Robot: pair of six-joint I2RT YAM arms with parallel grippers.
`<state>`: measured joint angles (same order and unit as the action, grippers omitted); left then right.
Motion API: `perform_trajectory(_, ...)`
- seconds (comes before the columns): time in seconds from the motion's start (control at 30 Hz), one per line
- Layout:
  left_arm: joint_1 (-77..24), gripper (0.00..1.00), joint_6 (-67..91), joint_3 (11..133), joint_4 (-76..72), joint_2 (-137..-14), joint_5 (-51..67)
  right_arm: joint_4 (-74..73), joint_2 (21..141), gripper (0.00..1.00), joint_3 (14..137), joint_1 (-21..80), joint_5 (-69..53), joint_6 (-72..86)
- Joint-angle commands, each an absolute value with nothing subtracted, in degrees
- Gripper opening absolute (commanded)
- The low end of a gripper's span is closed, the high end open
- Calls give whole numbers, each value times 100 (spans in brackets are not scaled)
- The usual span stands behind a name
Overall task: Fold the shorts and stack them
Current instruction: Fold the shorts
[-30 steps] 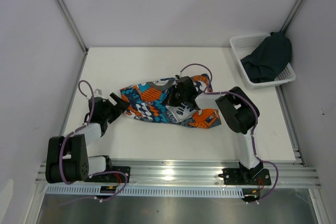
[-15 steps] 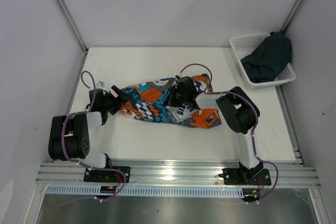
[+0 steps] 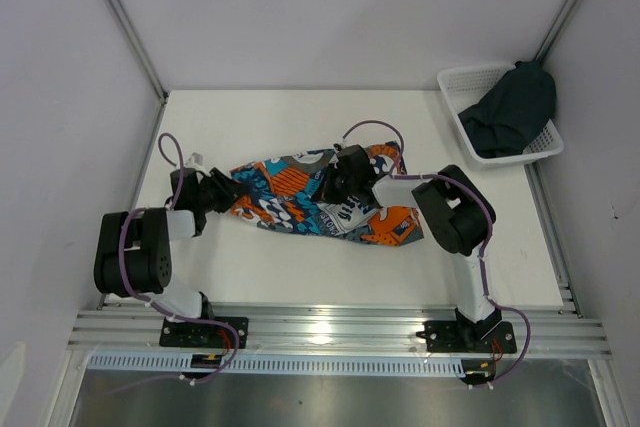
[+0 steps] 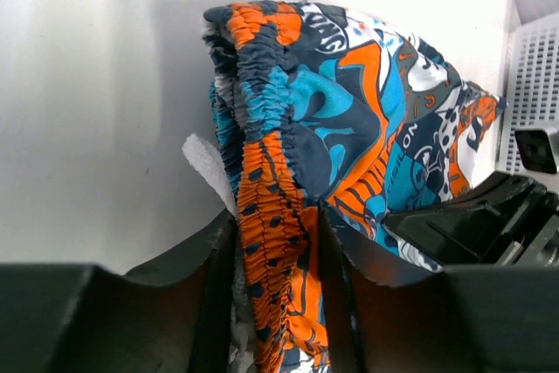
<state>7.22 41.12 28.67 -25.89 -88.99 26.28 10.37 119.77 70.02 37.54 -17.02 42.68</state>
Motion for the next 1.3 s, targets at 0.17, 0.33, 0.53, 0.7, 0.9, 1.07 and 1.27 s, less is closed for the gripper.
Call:
perform_trajectory(0.17,756,22,4052,3041,-3050,-8895,3112,615,11821,0,7084,3779,-1582,4061)
perform_trajectory(0.33,738,9,3815,3076,-2681,-8606,2901,387,11734,0,7128,3788,-1451,3938)
perform_trajectory(0.53,142,10,3121,3375,-1452,-7929,1452,-387,11768,0,7462,4034,-712,3595)
perform_trajectory(0.7,-561,10,2918,3769,-505,-7366,408,-360,11926,0,7506,4104,-659,3735)
perform_trajectory(0.9,-1248,9,2768,4517,614,-7015,-623,-308,12225,0,7673,4377,-510,3990)
perform_trajectory(1.07,-1756,10,2699,4868,1019,-6890,-1028,-220,12568,0,8041,4692,-580,4306)
perform_trajectory(1.27,-1977,10,2532,5475,1538,-7233,-1152,-79,12657,0,8349,4773,-808,4482)
